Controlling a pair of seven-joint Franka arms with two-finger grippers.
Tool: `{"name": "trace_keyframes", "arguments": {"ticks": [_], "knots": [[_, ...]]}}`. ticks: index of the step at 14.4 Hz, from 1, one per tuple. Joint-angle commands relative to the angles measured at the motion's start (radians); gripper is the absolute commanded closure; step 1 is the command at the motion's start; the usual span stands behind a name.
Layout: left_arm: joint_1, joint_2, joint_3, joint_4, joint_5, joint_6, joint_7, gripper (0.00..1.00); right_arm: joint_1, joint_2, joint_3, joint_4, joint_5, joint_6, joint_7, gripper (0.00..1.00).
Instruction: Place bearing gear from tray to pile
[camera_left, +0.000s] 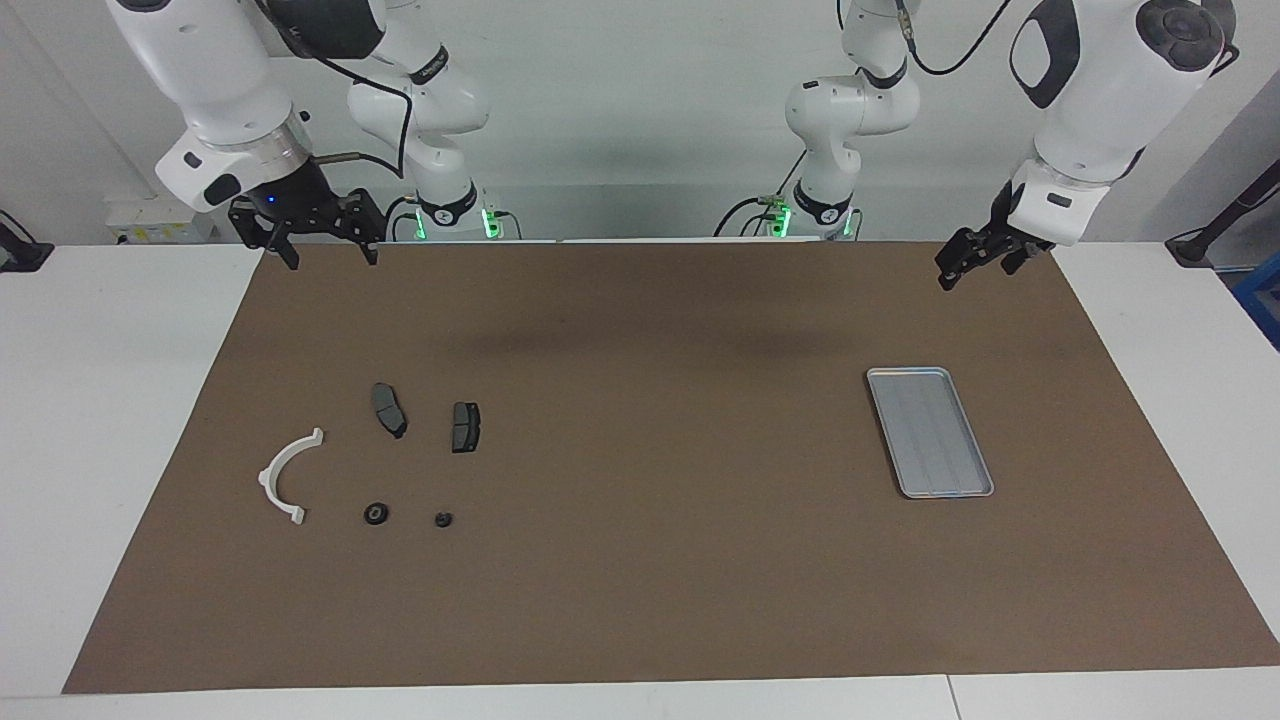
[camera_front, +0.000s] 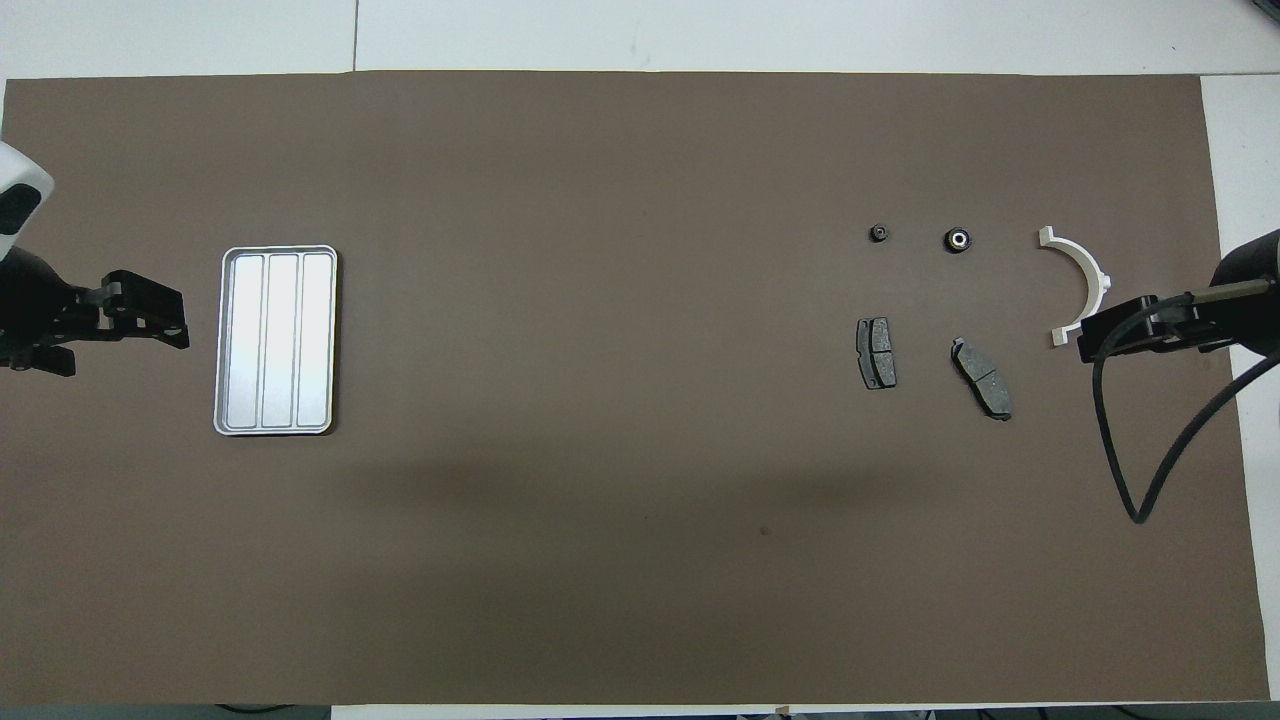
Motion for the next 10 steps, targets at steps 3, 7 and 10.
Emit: {"name": "trace_keyframes", "arguments": {"ticks": [3,7,10], "knots": [[0.008,-0.021,-0.005,-0.012,-0.010,-0.011,0.006,0.00,0.002,0.003,0.000,-0.010,-0.042,0.124,-0.016,0.00],[0.008,-0.021,-0.005,-0.012,-0.010,-0.012,0.005,0.00,0.002,0.005,0.000,-0.012,-0.041,0.113,-0.016,0.00],[0.008,-0.021,-0.005,-0.012,-0.010,-0.012,0.005,0.00,-0.002,0.005,0.001,-0.013,-0.041,0.108,-0.016,0.00]]}}
